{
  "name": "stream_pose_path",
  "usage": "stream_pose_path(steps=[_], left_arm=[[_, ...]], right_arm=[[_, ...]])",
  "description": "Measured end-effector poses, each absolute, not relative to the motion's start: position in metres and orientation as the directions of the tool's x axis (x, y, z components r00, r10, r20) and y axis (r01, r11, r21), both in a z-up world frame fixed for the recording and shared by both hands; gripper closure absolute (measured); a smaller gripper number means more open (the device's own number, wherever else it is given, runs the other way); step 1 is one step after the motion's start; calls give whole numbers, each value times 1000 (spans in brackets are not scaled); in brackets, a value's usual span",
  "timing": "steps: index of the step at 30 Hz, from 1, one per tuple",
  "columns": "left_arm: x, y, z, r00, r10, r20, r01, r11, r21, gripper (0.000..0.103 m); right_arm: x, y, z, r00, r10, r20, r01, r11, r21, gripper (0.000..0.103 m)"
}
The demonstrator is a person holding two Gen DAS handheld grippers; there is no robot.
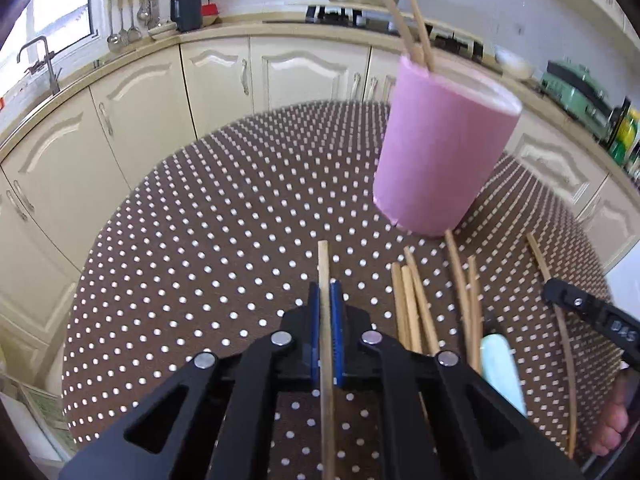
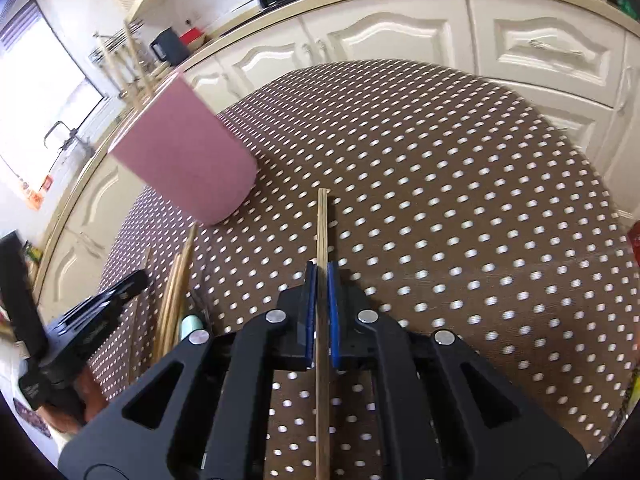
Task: Organize utensils
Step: 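Raise both chopsticks upright and carry them above the pink cup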
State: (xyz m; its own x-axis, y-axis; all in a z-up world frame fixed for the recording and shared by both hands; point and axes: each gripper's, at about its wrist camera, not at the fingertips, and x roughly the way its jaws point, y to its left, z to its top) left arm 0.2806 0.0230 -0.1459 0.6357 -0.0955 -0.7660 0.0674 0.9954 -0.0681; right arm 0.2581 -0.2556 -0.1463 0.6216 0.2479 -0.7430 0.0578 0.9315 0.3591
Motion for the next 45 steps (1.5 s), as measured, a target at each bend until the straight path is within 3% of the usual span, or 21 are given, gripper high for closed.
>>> stream_pose_path(steps=[17,28,45], left_arm=[[230,24,-51,803,-188,-566,128,981,-144,97],[201,5,2,880,-207,-427,187,978,-90,97],[200,7,50,926,-240,-292,223,971,-89,98]], right_arm=[[208,-242,-67,788,165,-593,8,961,278,97],[194,-221,-20,844,159,-512,-56,976,211,97],[216,-213,31,885,113,-452,-27,981,192,97]])
